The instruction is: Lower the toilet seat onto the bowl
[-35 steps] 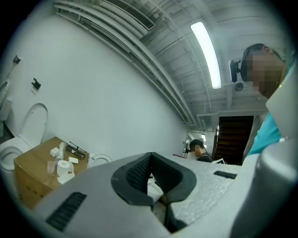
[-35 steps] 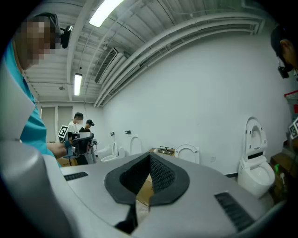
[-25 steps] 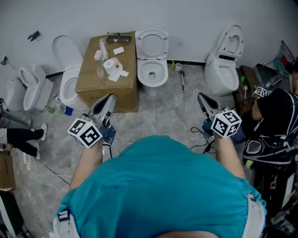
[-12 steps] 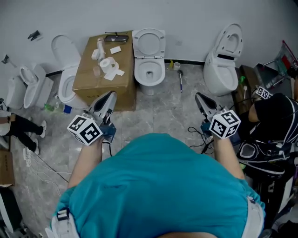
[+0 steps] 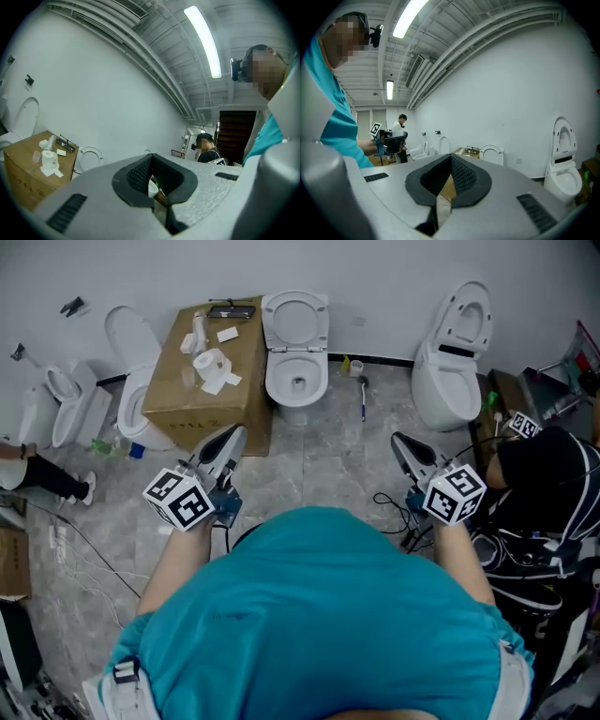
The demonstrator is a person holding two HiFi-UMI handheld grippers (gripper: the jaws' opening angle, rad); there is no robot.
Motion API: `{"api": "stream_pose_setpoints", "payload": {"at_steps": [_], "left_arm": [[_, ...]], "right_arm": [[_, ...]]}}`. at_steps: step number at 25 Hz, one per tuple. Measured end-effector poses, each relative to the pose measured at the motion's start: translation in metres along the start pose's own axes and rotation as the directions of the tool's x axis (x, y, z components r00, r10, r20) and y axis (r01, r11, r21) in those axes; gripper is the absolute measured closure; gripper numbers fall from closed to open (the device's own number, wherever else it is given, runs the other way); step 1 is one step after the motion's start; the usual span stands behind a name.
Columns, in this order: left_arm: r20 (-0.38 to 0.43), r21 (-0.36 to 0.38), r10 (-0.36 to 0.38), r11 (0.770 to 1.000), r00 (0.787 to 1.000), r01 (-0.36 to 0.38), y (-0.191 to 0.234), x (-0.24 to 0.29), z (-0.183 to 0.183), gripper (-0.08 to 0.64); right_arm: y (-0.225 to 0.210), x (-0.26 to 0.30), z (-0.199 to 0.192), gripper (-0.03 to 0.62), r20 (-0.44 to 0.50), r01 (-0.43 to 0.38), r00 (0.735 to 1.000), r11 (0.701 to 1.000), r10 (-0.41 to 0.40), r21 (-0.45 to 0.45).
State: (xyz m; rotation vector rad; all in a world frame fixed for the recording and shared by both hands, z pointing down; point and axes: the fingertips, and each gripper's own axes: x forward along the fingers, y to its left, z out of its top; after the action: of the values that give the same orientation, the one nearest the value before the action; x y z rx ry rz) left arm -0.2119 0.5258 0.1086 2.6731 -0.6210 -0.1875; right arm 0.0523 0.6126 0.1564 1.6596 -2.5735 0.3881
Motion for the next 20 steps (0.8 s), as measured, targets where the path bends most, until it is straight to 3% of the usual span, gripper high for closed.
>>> {"api": "stream_pose_setpoints", "payload": {"at_steps": [9,15,20], "left_arm": [[-0.005,-0.03,-0.006,1.0,1.0,0.006,0.054,0.027,0.001,0.555],[0.009,-0.037,-0.06,0.998,0.998,0.06,0.154,0.057,0.019,0.555],[-0.012,-0.017,-0.13,0.991,0.991,0.13,0.241,0.094,0.065,0.555]], "right_arm": [[-0.019,0.052,-0.006,0.594,-0.028,-0.021,0.999,1.0,0.021,0.0],[-0.039,0.145,0.006,0.594,-0.021,0.015,1.0,0.999,-0.016,-0.031],[-0.051,0.25,0.047,0.594,0.023,0.033,0.999,0.999,-0.032,-0.039]]}}
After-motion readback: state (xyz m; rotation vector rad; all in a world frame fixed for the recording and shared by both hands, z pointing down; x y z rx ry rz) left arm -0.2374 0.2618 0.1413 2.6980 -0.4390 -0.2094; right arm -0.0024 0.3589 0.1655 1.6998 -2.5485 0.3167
